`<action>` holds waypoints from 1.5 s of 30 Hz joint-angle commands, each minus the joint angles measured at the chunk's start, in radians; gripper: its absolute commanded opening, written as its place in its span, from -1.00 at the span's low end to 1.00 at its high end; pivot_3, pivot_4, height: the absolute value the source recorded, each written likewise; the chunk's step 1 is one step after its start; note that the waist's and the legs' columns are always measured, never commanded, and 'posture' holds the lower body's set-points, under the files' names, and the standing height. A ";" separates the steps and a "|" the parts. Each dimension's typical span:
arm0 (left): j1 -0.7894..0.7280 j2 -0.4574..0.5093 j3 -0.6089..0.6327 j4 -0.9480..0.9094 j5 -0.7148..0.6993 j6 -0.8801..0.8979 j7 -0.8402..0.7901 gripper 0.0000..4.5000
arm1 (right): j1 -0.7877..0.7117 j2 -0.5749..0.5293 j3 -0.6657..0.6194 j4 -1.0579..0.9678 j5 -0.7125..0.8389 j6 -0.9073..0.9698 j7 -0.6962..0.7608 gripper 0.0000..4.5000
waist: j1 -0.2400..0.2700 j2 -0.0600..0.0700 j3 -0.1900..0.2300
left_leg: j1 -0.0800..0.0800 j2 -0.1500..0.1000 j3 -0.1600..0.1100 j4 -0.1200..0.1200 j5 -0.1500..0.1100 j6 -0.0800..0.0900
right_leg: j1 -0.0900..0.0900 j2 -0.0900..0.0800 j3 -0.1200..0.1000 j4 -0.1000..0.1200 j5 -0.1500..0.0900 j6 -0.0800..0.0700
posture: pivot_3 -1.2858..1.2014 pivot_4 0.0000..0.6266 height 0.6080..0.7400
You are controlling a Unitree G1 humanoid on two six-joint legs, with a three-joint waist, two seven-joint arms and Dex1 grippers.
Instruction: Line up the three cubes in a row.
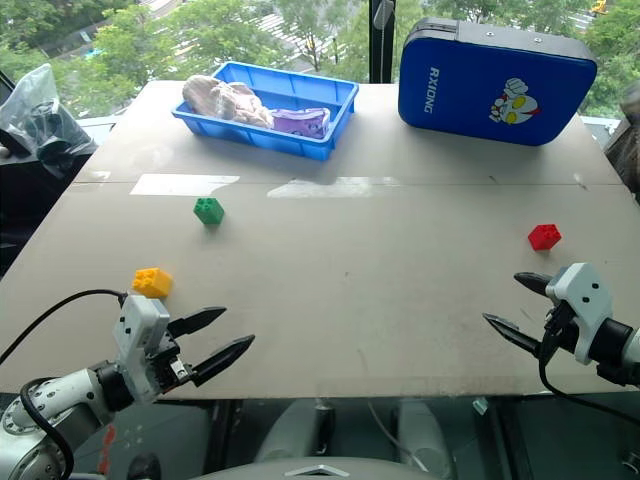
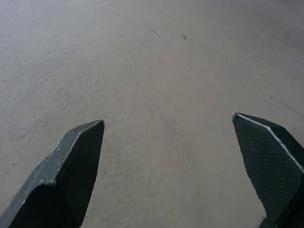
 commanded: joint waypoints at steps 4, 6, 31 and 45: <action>-0.176 -0.001 -0.041 -0.125 -0.155 0.108 0.112 0.96 | -0.079 0.085 0.020 -0.044 -0.062 0.084 -0.244 0.99 | 0.007 -0.001 0.000 | -0.001 0.000 -0.002 0.000 0.000 0.000 | 0.000 0.000 -0.001 0.000 0.000 0.000 | 0.03 -0.52 1.00; -0.238 0.024 -0.062 -0.141 -0.191 0.131 0.102 0.96 | -0.130 0.070 0.036 -0.051 -0.089 0.188 -0.319 0.99 | 0.006 0.001 0.000 | 0.000 0.000 -0.001 0.000 0.000 0.000 | 0.000 0.000 0.000 0.000 0.000 0.000 | 0.03 -0.52 1.00; -0.428 0.109 -0.244 -0.114 -0.160 0.031 -0.072 0.96 | -0.858 -0.017 0.216 0.631 -0.169 0.638 -0.505 0.99 | -0.004 0.005 0.003 | -0.015 -0.002 0.004 -0.009 0.001 0.000 | -0.019 0.003 0.000 0.000 0.000 0.000 | 0.03 -0.52 1.00; -0.437 0.087 -0.253 -0.099 -0.142 -0.036 -0.098 1.00 | -0.859 -0.029 0.221 0.616 -0.165 0.661 -0.483 0.76 | -0.005 0.005 0.003 | -0.015 -0.002 0.004 -0.009 0.001 -0.001 | -0.020 0.003 0.001 0.000 0.000 0.000 | 0.03 -0.52 1.00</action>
